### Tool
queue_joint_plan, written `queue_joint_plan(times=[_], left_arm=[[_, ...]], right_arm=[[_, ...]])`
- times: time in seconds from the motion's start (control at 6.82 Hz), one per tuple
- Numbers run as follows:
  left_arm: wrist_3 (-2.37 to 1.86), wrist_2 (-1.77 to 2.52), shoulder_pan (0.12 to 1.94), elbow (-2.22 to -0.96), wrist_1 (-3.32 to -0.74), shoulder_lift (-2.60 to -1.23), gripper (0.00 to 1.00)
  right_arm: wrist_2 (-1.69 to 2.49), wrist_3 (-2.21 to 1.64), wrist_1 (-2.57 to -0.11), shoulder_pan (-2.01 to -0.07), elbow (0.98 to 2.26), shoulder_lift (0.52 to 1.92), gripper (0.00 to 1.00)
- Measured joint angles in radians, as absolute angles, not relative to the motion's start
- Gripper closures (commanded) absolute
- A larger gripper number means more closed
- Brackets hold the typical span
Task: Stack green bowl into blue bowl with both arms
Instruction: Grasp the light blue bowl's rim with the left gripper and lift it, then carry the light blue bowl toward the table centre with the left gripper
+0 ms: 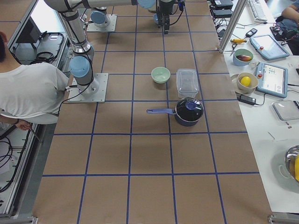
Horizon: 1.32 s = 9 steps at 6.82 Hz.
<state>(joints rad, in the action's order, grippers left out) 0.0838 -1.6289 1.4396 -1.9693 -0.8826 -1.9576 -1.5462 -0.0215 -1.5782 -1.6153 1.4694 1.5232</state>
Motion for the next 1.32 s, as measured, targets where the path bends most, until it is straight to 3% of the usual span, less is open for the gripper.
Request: queue_joint_plan(times=[0.59, 1.32], left_arm=[[0.011, -1.714, 1.54, -1.911, -0.891, -1.954, 1.0], [-0.528, -1.609, 1.939, -1.624, -0.982, -2.069, 1.0]], right_arm=[[-1.545, -0.021, -1.581, -1.615, 1.471, 1.522, 0.0], [-1.545, -0.022, -1.582, -1.615, 1.471, 1.52, 0.0]])
